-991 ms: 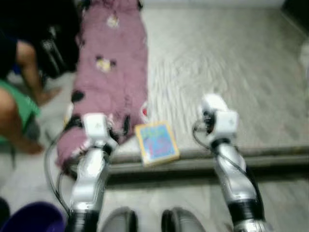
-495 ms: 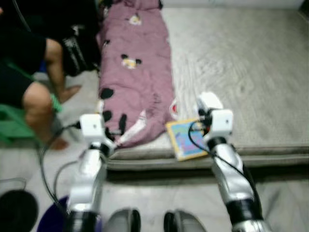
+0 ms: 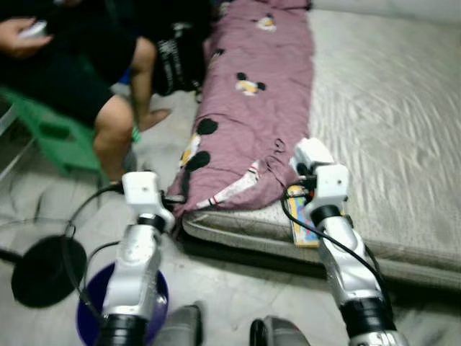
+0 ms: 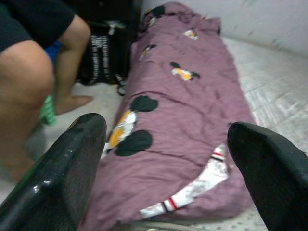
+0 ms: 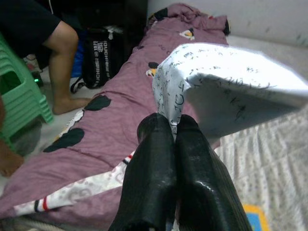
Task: Clean up the room
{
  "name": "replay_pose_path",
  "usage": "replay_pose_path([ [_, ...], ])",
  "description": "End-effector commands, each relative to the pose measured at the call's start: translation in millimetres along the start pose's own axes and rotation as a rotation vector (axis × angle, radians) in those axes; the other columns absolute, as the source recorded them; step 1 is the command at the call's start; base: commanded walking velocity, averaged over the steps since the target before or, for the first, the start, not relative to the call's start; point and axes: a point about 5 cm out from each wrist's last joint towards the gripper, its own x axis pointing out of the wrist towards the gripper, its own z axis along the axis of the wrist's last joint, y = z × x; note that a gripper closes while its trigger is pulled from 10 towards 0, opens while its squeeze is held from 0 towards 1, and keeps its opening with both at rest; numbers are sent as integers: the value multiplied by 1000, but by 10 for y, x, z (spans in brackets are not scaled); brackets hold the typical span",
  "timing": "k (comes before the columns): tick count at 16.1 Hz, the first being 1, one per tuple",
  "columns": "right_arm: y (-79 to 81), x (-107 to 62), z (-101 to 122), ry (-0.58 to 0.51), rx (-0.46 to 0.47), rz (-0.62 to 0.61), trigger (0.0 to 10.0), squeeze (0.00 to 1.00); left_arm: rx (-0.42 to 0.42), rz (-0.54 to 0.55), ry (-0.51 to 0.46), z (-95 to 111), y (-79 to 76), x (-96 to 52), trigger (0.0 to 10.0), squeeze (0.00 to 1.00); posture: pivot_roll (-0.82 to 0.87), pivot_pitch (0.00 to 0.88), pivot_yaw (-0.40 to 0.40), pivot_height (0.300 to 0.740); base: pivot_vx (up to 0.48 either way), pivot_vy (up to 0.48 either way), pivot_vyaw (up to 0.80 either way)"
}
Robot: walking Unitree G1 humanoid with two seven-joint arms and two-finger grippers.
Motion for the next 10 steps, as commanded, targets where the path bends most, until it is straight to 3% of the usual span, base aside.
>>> replay_pose_path([
  [1, 24, -3, 13, -9, 8, 8, 10000, 0, 13, 25, 9, -20, 83, -34, 10000, 0, -4, 169, -21, 740, 0, 0, 800],
  [10, 93, 0, 59, -30, 14, 34, 10000, 0, 42, 33, 9, -16, 134, -52, 10000, 0, 2, 172, -13, 740, 0, 0, 800],
])
